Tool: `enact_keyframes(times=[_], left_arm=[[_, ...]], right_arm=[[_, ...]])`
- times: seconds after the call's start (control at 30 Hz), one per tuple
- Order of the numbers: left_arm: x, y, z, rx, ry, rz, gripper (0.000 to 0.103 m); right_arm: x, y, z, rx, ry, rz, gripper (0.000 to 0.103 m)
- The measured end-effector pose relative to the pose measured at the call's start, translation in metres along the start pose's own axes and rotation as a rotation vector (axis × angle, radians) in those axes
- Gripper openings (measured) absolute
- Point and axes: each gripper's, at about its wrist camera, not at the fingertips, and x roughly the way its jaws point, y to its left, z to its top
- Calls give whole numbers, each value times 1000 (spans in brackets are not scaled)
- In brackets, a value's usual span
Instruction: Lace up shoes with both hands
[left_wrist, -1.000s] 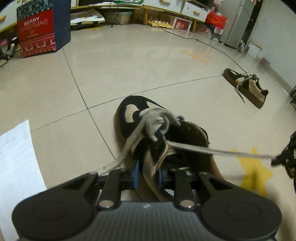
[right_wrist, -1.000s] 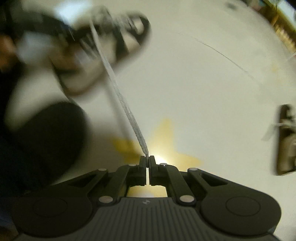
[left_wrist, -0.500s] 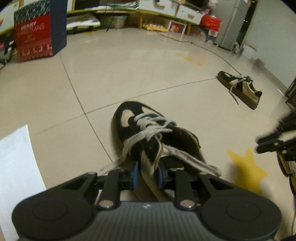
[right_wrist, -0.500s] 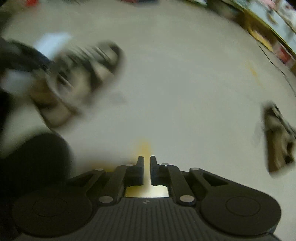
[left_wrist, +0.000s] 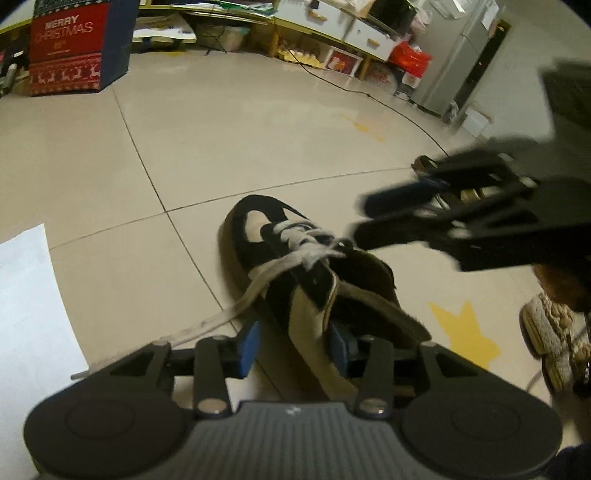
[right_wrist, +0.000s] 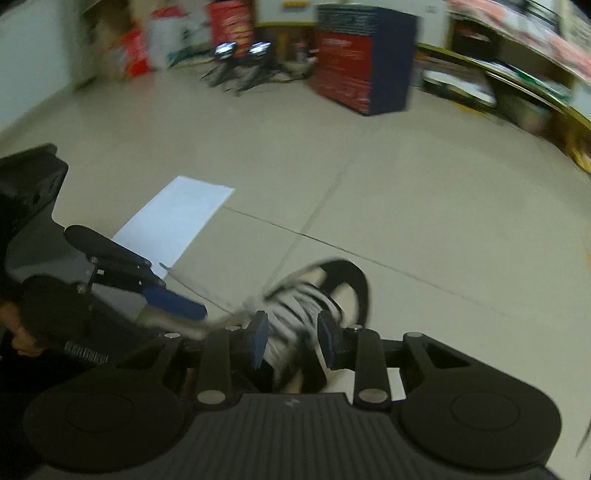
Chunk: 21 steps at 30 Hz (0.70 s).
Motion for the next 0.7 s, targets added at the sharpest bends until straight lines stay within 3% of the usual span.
enact_keyframes(times=[0.13,0.33,0.37,0.4,0.43,0.53,0.7], left_arm=[[-5,15,-2,-61,11,-60,48],[-10,31,-11,-39,50,-20,51],[-10,33,-13,-52,50,-26,51],[-10,35,-15,-69,50,-34,51],[-9,35,-16,-79,51,-40,51],[-6,32,-18,-82,43,-53,51],[5,38,-15,-153,19,-87,57]], right_arm=[[26,11,19,-128,38,45,32],[67,31,27,-311,218,32,32],[70,34,25,-352,224,22,30],[71,34,24,-357,221,15,18],[70,32,25,-337,211,9,3],[66,23,26,-248,151,14,3],[44,-20,15,137,1,139,3]])
